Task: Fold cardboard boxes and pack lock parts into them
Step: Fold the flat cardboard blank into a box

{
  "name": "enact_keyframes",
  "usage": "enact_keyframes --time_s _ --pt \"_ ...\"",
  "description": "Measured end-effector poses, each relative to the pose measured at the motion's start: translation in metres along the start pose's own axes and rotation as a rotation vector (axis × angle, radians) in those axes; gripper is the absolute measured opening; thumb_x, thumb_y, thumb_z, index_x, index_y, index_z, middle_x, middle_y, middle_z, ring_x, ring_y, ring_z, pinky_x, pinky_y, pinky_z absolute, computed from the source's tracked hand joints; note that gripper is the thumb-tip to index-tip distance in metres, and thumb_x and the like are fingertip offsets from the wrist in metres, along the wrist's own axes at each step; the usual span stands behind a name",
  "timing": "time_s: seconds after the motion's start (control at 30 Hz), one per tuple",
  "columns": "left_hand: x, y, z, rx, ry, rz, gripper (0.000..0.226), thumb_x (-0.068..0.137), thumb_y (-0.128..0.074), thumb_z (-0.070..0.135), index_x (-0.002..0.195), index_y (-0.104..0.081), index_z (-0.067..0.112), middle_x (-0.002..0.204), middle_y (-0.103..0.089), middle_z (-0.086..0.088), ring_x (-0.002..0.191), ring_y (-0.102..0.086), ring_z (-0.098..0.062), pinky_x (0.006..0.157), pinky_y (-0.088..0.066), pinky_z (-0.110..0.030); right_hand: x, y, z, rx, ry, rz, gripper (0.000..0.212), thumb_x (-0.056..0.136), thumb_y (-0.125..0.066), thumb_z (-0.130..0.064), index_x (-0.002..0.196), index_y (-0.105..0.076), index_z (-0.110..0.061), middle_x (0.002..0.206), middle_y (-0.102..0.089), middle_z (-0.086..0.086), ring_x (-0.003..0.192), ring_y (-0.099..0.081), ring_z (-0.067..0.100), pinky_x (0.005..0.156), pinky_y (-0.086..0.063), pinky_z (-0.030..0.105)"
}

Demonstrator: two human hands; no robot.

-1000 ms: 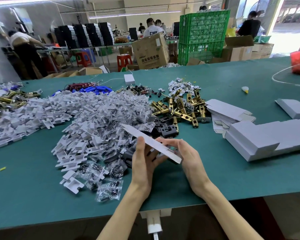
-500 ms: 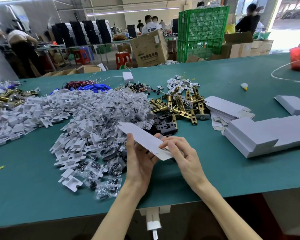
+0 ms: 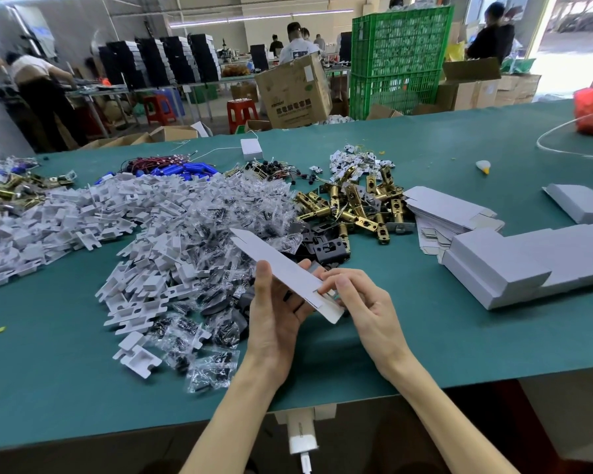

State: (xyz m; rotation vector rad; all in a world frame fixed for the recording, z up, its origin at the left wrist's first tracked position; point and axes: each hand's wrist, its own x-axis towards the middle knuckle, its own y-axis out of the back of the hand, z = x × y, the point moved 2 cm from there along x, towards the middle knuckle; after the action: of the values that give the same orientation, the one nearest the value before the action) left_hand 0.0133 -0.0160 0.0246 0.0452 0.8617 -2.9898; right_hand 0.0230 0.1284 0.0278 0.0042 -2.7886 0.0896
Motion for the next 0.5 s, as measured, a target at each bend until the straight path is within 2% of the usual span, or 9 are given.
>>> enact_keyframes --time_s 0.1,0.23,0.33,0.43,0.5 --pt "0.0018 0.001 -0.0008 -0.018 -0.009 0.009 0.111 0.057 -0.079 0.084 0.131 -0.063 0.002 0.131 -0.07 -0.018 0.121 -0.069 -0.033 0.084 -0.062 -0.037 0.0 0.0006 -0.0011 -0.01 0.015 -0.005 0.031 0.103 -0.052 -0.029 0.093 -0.079 -0.014 0.12 -0.068 0.002 0.123 -0.061 0.018 0.095 -0.05 0.026" --pt "0.0043 0.005 -0.0012 -0.042 -0.006 0.027 0.122 0.06 -0.078 0.084 0.141 -0.055 -0.004 0.136 -0.066 -0.021 0.126 -0.066 -0.036 0.087 -0.061 -0.038 -0.0012 0.0002 -0.0034 -0.028 0.014 -0.015 0.029 0.103 -0.052 -0.024 0.101 -0.079 -0.012 0.124 -0.068 0.0 0.123 -0.061 0.016 0.092 -0.049 0.022" --pt "0.0056 0.0064 -0.0009 -0.071 -0.011 0.04 0.126 0.06 -0.079 0.082 0.142 -0.051 -0.009 0.136 -0.066 -0.023 0.122 -0.067 -0.035 0.086 -0.061 -0.038 -0.002 0.0 -0.0032 -0.04 0.022 -0.016 0.029 0.104 -0.051 -0.021 0.108 -0.079 -0.012 0.125 -0.068 -0.004 0.123 -0.061 0.015 0.092 -0.049 0.022" --pt "0.0048 0.0055 -0.0009 -0.083 -0.029 0.053 0.12 0.065 -0.078 0.08 0.14 -0.051 -0.01 0.134 -0.067 -0.022 0.118 -0.069 -0.037 0.085 -0.061 -0.04 -0.0018 -0.0003 0.0002 -0.074 0.005 -0.032 0.034 0.107 -0.045 -0.022 0.114 -0.077 -0.013 0.129 -0.067 -0.008 0.126 -0.059 0.011 0.1 -0.05 0.034" --pt "0.0039 0.0057 -0.0025 -0.095 -0.042 0.056 0.105 0.072 -0.075 0.077 0.134 -0.057 -0.006 0.133 -0.068 -0.023 0.116 -0.07 -0.037 0.083 -0.062 -0.038 -0.0014 -0.0006 0.0022 -0.077 -0.009 -0.043 0.04 0.108 -0.039 -0.028 0.12 -0.075 -0.015 0.135 -0.065 -0.01 0.13 -0.057 0.01 0.107 -0.048 0.041"
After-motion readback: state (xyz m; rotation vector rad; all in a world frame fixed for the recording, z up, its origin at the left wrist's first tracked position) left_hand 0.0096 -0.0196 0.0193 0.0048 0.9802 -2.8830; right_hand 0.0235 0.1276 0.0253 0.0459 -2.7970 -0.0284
